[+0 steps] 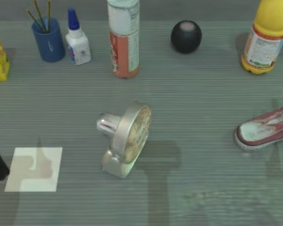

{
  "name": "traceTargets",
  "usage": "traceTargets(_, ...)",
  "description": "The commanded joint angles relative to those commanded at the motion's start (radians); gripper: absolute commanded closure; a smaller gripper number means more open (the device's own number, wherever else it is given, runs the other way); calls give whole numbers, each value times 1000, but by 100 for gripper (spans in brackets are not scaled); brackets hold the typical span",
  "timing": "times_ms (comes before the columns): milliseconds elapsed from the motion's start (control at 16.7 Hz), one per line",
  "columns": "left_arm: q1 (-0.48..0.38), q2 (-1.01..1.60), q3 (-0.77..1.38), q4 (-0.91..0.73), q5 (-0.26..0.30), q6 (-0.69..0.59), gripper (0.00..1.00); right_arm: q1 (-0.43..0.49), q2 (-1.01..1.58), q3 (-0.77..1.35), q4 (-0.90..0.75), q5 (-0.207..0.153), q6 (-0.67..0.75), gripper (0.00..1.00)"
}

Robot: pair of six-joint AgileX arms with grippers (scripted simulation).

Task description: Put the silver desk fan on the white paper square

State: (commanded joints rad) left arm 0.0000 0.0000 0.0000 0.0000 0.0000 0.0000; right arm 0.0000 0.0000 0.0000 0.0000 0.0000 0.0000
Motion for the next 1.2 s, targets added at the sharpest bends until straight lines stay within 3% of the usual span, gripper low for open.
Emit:
traceTargets(240, -14, 31, 30, -30, 1, -3, 0, 0, 0, 0, 0, 0, 0, 0)
traceTargets(480, -86, 219, 217, -191, 2, -24, 0, 0, 0, 0, 0, 0, 0, 0)
traceTargets(1200, -450, 1413, 1363, -1006, 0, -153, 0, 0, 0, 0, 0, 0, 0, 0)
